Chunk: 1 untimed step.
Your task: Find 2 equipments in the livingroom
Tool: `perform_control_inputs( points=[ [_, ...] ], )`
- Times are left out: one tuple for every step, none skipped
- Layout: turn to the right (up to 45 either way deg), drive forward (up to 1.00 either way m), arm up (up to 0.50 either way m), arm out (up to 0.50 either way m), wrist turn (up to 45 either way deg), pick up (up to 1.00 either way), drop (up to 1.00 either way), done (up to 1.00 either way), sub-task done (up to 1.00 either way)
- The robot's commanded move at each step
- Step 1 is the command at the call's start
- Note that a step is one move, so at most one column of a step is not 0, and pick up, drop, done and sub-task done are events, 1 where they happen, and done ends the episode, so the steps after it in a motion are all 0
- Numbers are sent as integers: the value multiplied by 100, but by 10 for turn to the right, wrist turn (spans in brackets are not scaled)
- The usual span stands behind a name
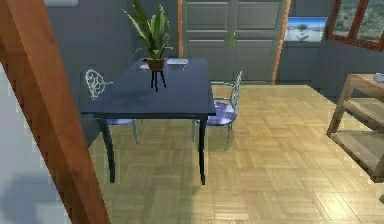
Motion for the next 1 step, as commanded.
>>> perform_control_inputs(
  points=[
    [0, 30, 0, 0, 0, 0, 0, 0, 0]
  ],
)
